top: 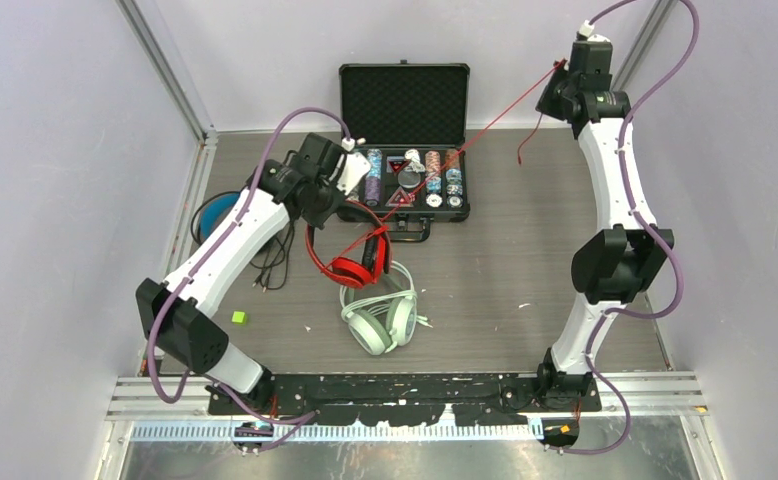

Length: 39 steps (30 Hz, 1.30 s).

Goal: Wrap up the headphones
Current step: Wrap the headphones cable around the headphones.

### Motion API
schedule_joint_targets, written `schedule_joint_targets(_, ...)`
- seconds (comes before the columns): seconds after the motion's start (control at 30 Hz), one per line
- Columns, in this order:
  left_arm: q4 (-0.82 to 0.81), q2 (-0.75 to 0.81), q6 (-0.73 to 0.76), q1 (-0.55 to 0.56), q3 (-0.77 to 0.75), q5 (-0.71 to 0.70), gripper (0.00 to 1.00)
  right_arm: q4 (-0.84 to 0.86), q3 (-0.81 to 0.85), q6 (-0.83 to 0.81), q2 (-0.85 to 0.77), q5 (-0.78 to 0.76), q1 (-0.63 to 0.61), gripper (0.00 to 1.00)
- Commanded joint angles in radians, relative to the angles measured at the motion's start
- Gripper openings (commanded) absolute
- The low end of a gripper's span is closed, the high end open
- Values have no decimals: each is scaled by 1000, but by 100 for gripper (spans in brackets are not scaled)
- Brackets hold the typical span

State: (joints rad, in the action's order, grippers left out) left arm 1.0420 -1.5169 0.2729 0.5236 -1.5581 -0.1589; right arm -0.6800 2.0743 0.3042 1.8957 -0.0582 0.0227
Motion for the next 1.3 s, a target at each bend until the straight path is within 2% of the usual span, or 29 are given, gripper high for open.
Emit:
schedule_joint_targets(0.0, 96, -31, 1, 0, -63, -154, 0, 42, 76, 46, -44, 34, -2, 0)
schedule_joint_targets(0.27, 144, -126, -53, 1, -129, -337, 0, 30, 94, 123, -98, 162, -23, 0)
schedule_joint_targets(0.53, 206, -238, -186, -7, -262, -453, 0, 27, 89, 214, -177, 287, -67, 0)
schedule_joint_targets(0.73, 261, -302, -268, -46, -363, -486, 0, 38, 22, 263, -262, 351, -92, 1)
schedule_joint_targets(0.97, 259, -334, -374, -84, -436, -508, 0, 147, -144, 406, -379, 482, -136, 1)
schedule_joint_targets(1.1, 265, -363, -379, -100, -467, -536, 0, 183, -156, 464, -421, 525, -194, 1)
schedule_joint_targets(1.27, 245, -378, -400, -103, -465, -543, 0, 188, -95, 526, -413, 538, -258, 0)
